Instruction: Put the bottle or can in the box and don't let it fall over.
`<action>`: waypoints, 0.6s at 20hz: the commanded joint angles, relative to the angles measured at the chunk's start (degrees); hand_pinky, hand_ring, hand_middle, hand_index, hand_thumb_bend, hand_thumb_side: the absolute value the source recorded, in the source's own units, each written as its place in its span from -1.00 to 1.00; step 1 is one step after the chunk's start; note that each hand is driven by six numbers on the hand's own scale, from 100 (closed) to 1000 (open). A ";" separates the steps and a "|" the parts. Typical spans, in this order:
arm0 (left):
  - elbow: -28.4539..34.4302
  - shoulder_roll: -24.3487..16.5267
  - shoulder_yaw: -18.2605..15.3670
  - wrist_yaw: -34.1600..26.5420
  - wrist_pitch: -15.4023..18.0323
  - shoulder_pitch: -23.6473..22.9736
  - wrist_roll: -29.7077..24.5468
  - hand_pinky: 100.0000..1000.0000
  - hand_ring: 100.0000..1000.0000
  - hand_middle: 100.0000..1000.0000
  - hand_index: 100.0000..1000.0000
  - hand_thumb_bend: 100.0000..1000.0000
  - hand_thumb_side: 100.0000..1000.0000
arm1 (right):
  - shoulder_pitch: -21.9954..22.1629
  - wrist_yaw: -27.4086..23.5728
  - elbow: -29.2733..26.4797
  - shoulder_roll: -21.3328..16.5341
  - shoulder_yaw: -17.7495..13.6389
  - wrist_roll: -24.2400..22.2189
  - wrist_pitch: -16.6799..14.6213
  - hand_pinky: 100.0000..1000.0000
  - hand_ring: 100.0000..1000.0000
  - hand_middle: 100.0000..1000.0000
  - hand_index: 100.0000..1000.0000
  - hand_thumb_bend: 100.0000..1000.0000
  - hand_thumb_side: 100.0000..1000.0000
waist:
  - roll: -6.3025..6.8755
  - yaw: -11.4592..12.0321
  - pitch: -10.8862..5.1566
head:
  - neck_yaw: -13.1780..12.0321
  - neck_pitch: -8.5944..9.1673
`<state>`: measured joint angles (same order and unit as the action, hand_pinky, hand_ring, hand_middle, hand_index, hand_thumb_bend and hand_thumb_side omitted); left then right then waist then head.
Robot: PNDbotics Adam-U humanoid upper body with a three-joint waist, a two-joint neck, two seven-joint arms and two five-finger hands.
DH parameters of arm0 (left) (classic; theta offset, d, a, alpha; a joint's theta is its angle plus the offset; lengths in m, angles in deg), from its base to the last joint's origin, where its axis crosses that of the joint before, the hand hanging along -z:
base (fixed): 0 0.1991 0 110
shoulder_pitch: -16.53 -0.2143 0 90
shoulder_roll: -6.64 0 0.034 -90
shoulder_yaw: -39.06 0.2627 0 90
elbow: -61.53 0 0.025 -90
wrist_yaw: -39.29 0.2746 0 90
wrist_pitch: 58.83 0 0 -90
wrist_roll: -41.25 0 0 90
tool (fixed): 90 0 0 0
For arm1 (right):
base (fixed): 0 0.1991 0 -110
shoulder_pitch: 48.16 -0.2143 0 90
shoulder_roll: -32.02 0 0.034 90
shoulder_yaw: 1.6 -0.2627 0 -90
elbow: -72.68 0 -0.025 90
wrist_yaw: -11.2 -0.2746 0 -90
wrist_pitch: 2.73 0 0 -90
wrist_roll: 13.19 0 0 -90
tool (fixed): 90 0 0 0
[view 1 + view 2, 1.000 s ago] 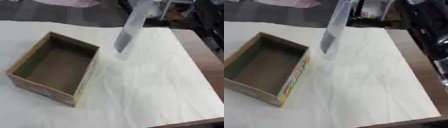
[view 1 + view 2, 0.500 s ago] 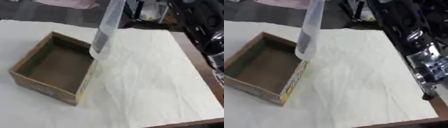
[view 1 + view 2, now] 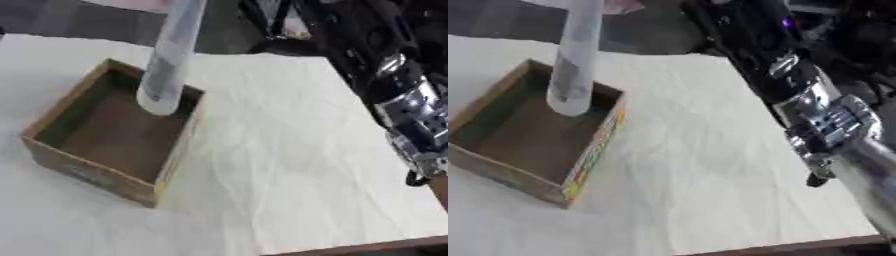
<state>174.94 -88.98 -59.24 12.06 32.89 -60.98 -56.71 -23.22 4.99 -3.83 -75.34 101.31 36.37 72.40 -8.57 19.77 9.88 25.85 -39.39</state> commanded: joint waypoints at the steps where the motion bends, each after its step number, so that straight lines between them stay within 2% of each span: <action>1: 1.19 -0.45 -0.02 -0.17 -0.25 1.06 -0.13 0.11 -0.05 0.03 0.56 -0.91 0.49 | -1.49 1.59 -0.42 -0.43 -0.20 0.78 -0.08 -1.00 -0.90 -0.49 -0.62 -0.74 -1.00 | 0.35 0.45 -0.50 | 1.11 -0.11; 6: 1.19 -0.11 0.01 -0.27 -0.41 1.76 -0.20 0.11 -0.05 0.03 0.56 -0.91 0.49 | -1.51 3.97 -0.11 0.38 0.24 1.21 -0.50 -1.00 -0.90 -0.49 -0.63 -0.74 -1.00 | -0.12 2.00 0.02 | 3.32 0.09; 12: 1.19 0.27 -0.07 -0.24 -0.43 2.19 -0.28 0.11 -0.05 0.03 0.56 -0.91 0.49 | -1.73 5.59 0.40 0.74 0.48 2.32 -0.74 -1.00 -0.90 -0.49 -0.63 -0.74 -1.00 | -0.39 3.71 0.57 | 4.63 0.35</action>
<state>174.94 -87.98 -59.23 12.03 32.50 -59.41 -56.93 -23.28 10.17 -3.20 -73.52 102.24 38.19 71.67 -9.61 23.56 11.21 30.01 -39.45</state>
